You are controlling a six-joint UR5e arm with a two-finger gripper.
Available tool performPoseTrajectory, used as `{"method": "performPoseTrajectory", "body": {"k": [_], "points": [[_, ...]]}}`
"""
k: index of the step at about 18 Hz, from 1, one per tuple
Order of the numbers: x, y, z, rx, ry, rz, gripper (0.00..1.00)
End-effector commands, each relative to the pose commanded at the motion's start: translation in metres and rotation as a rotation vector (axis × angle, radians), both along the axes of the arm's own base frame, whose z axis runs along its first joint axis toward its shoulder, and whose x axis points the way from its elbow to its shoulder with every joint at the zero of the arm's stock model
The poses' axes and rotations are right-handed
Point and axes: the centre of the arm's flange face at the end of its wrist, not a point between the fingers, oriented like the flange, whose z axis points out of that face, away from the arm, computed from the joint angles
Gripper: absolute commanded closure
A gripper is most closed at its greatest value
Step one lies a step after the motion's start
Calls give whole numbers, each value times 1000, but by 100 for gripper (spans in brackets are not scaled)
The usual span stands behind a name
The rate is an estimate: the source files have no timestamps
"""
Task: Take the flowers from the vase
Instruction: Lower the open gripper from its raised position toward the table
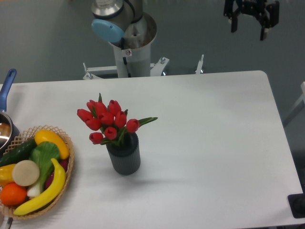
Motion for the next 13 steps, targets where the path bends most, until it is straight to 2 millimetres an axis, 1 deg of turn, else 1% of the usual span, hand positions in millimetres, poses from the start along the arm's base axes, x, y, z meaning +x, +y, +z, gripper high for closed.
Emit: {"method": "performPoseTrajectory", "body": {"k": [3,7,9,10,11,13], "points": [[1,1,-2,0,-5,-3,0],[6,9,-4,9,-12,-4,0],[6,13,-9,73,-27,-14,0],[7,15,-13,139,-50,17,0],[8,16,-15,161,-68,53,0],[13,20,-12,185,-86,106,0]]}}
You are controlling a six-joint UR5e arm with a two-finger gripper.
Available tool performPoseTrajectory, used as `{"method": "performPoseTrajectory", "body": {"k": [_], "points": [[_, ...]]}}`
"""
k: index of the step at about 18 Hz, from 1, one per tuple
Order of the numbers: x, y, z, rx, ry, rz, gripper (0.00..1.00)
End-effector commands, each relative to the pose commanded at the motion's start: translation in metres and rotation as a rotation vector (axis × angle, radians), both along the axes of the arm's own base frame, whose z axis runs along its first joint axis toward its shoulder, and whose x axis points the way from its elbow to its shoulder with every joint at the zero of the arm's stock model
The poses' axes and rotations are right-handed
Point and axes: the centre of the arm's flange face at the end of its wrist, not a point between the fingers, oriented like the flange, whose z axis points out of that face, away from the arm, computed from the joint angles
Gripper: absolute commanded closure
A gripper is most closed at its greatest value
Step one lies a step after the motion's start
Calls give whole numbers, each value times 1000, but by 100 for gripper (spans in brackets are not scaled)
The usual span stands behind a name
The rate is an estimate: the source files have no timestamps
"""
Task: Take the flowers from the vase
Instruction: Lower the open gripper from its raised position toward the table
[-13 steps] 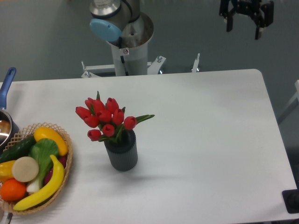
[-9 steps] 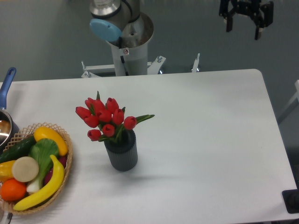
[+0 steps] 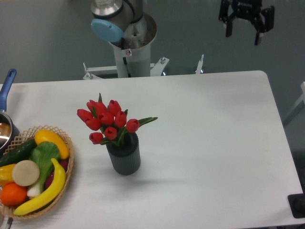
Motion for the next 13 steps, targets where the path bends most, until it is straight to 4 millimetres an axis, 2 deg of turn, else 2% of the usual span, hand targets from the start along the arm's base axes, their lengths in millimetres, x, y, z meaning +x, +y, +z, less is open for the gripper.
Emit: {"method": "performPoseTrajectory", "body": {"k": [4,9,13], "points": [[6,7,-9,71,-5,48,0],[11,22,-20,271,-105,156,0],[14,46,-23,323,-125,118,0]]}}
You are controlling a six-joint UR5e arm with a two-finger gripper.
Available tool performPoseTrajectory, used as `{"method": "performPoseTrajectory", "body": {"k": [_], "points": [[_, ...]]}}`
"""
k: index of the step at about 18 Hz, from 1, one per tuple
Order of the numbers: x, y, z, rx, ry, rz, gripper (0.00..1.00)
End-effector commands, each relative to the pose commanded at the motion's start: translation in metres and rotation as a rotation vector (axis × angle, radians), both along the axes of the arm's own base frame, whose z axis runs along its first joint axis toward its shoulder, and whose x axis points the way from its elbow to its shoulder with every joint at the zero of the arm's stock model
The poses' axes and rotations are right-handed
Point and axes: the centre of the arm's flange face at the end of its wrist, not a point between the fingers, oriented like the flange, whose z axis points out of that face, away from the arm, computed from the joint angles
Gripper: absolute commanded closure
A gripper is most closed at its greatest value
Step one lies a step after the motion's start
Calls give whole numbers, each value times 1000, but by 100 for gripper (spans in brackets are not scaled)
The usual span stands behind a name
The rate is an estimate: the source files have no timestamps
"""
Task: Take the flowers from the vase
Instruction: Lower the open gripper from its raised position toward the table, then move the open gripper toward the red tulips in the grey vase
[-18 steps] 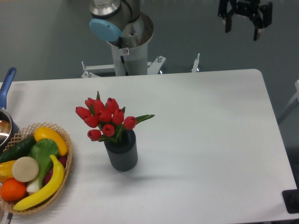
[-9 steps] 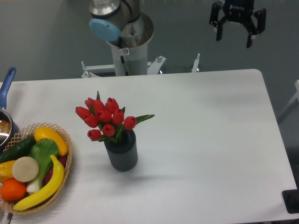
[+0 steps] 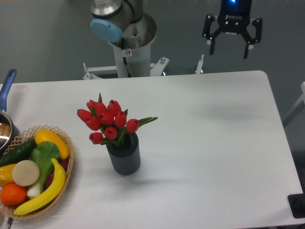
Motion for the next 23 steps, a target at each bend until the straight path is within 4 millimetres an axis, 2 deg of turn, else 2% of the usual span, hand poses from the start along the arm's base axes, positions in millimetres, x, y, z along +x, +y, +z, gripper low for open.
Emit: {"method": "performPoseTrajectory", "body": {"k": [4,8,11,12,15,17,21,23], "points": [[-4,34,-11,134,-15,-89,0],[1,58,-27,203,-71,-146,0],[-1,96,-47,266,-79,-232,0],[1,105,-49,287,-85,-242,0],[-4,110,-50,297,-111,-224,0],[-7,116,-45,329,-109,-240,0],[-27,122,-10,440,-213,-170,0],[-29,124,-7,442,-226,-159,0]]}}
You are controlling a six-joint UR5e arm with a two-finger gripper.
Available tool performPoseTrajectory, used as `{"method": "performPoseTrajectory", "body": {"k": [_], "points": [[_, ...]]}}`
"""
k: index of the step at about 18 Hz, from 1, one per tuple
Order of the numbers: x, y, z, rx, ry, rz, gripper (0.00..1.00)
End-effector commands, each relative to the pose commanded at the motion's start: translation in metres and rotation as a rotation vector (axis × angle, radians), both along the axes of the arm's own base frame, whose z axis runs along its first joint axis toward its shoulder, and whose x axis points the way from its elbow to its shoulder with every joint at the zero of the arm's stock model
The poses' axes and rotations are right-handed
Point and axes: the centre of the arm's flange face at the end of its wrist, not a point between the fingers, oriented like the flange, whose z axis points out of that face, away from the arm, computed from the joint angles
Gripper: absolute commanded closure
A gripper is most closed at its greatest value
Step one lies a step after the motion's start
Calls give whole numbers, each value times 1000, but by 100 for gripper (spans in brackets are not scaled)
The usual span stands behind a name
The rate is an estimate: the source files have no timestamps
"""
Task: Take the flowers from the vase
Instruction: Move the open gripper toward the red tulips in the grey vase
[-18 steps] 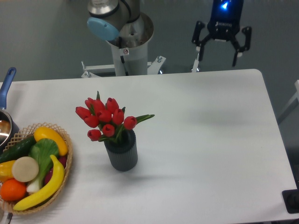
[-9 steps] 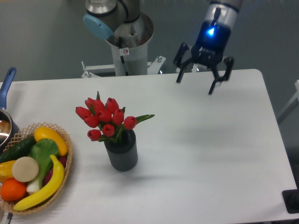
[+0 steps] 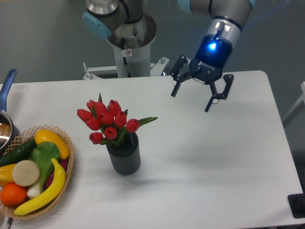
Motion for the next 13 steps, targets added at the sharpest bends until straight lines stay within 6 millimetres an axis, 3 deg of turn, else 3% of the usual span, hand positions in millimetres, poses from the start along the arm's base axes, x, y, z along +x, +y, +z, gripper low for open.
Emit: {"method": "performPoseTrajectory", "body": {"k": [7,13], "points": [[11,-2,-19,-77,14,10,0],[46,24,-42,-207,30,-34,0]]}}
